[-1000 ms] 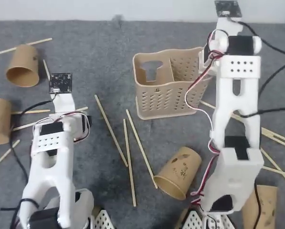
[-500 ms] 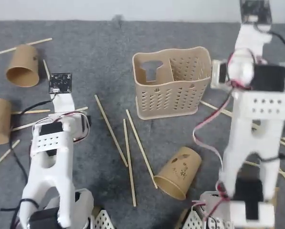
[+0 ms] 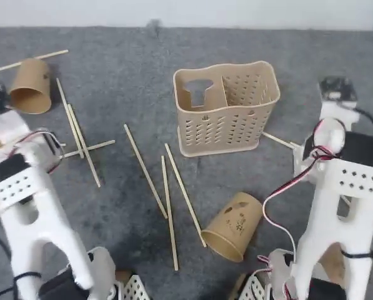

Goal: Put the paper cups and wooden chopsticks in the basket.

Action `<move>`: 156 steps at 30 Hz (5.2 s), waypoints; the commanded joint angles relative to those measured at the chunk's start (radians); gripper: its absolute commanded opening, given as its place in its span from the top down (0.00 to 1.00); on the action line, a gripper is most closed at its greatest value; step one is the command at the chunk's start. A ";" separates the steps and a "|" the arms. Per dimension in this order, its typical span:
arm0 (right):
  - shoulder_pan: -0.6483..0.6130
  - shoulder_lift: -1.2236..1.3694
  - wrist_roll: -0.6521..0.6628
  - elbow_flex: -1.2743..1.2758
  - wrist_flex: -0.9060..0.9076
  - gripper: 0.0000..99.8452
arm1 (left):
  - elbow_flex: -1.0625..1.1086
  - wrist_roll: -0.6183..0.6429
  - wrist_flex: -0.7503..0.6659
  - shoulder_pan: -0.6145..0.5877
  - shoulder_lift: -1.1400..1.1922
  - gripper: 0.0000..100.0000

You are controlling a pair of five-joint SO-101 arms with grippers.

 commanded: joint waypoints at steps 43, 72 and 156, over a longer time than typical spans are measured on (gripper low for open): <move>-0.130 -0.097 -0.230 0.925 -1.179 0.93 | -0.417 0.140 -1.600 0.057 1.250 0.81; -0.154 -0.096 -0.229 0.925 -1.171 0.93 | -0.067 0.137 -1.527 0.147 0.724 0.99; -0.153 -0.094 -0.229 0.927 -1.171 0.93 | -0.059 -0.296 0.532 0.009 -0.229 0.88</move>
